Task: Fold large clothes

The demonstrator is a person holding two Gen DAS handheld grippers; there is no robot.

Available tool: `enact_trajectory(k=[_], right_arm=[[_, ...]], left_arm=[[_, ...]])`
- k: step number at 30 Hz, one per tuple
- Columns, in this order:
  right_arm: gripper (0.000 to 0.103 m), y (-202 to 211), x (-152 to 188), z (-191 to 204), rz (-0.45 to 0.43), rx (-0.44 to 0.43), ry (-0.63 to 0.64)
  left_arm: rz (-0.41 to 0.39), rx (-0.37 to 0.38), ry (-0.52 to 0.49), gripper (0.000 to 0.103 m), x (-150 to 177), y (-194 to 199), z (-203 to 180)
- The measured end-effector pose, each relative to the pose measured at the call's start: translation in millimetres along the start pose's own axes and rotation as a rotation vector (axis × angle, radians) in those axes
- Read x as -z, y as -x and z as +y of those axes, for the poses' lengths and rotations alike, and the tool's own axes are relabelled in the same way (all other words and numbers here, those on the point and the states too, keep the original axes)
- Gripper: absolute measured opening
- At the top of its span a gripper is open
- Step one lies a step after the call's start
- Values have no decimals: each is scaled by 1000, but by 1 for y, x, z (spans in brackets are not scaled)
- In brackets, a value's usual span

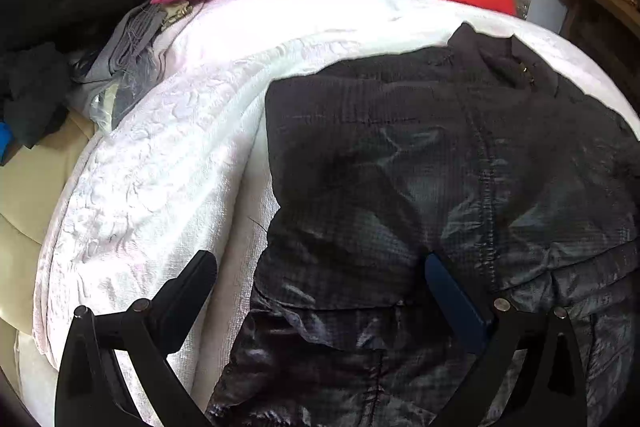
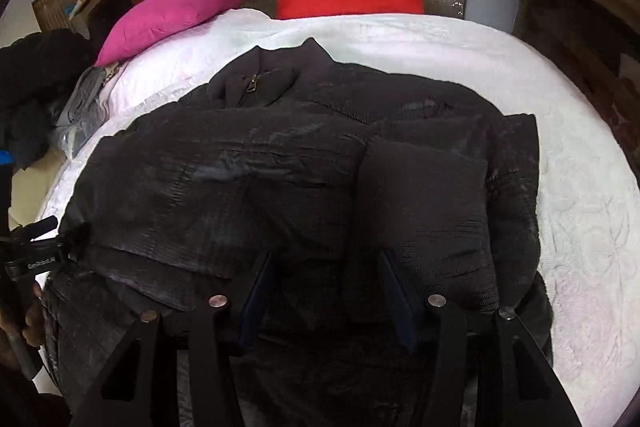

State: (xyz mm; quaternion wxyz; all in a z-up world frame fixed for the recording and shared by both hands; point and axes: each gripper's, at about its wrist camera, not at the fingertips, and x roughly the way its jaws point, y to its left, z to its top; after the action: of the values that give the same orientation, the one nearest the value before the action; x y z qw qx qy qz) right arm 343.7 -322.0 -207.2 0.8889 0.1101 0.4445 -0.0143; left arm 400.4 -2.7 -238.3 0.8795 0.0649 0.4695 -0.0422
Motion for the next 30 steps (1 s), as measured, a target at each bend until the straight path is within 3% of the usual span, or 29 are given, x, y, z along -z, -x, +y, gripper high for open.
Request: enact_trajectory(k=[3, 7, 11, 15, 30], right_arm=[[57, 13, 1, -7, -17, -39, -53], [57, 29, 8, -16, -42, -34, -93], [57, 51, 14, -23, -78, -42, -129], [57, 68, 22, -22, -109, -49, -142], [57, 44, 21, -11, -75, -39, -154]], left_arm=[[-49, 10, -6, 103, 2, 14, -4], [-145, -4, -49, 103, 9, 40, -17], [-207, 28, -56, 103, 18, 60, -26], [-236, 32, -55, 103, 26, 72, -31], [-269, 35, -39, 103, 25, 81, -27]])
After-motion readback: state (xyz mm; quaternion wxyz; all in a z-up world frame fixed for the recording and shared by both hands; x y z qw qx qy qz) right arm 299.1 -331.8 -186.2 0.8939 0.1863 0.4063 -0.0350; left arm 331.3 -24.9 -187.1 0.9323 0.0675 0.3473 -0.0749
